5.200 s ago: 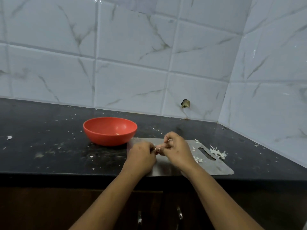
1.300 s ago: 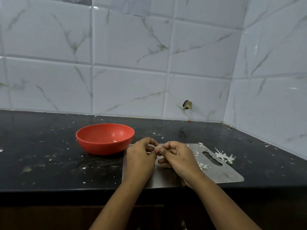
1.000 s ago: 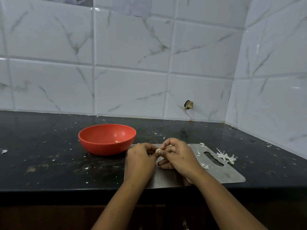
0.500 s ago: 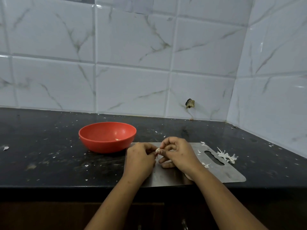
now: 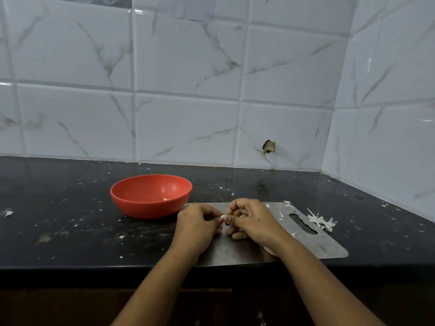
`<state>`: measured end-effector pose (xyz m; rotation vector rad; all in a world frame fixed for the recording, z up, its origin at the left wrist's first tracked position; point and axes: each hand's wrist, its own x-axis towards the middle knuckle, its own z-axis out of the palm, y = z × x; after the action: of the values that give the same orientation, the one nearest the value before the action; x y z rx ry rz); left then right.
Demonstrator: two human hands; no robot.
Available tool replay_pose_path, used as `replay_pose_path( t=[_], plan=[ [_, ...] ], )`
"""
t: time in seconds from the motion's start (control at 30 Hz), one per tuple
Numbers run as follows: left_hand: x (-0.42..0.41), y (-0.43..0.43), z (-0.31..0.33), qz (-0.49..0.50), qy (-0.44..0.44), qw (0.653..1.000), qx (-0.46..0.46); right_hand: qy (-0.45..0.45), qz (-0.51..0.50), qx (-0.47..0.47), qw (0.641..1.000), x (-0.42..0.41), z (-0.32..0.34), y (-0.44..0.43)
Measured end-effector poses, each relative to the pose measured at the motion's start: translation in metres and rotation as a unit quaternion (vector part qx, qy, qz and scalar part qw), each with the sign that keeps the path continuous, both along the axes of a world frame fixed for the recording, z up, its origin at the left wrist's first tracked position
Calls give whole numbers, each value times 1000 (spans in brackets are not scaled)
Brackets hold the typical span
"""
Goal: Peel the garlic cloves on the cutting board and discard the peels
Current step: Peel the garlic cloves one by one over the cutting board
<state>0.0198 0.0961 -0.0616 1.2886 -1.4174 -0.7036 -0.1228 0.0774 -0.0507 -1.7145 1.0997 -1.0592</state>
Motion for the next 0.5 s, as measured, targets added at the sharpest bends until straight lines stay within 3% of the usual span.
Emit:
replay_pose_path(
  t=[0.37, 0.5],
  plan=[
    [0, 0, 2, 3, 67, 998, 13, 45, -9, -82, 996, 3, -6, 2],
    [4, -5, -1, -28, 145, 989, 30, 58, 4, -115, 992, 3, -6, 6]
  ],
)
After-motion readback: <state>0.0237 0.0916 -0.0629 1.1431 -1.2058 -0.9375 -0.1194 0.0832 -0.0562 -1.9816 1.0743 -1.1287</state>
